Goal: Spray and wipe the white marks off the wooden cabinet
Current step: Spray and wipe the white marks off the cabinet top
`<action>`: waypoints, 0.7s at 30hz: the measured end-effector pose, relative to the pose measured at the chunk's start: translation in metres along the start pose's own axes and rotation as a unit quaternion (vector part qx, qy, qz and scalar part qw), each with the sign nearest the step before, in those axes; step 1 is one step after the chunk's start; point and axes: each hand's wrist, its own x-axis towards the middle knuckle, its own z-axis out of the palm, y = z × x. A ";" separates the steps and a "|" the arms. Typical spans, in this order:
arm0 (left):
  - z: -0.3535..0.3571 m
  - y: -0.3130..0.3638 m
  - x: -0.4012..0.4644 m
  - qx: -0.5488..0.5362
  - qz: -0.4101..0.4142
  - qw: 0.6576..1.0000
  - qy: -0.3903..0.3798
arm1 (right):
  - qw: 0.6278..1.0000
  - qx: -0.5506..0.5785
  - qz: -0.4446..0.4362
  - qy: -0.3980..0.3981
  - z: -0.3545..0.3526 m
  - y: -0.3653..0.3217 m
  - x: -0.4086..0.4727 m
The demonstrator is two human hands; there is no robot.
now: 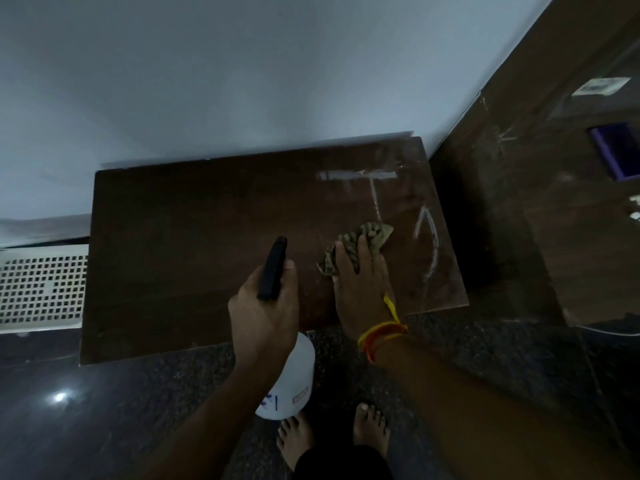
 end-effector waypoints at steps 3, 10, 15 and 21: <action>-0.001 0.004 0.005 -0.006 -0.004 1.000 -0.003 | 1.000 -0.004 -0.009 -0.023 0.007 -0.005 -0.020; -0.005 0.011 0.022 -0.010 -0.027 1.000 -0.013 | 1.000 0.004 0.000 -0.014 -0.005 -0.012 0.022; -0.009 0.015 0.029 -0.014 -0.031 0.999 -0.012 | 1.000 0.012 -0.005 -0.016 -0.007 -0.013 0.042; -0.021 0.025 0.044 -0.023 -0.028 0.999 -0.010 | 0.999 0.002 0.004 -0.049 -0.008 -0.018 0.016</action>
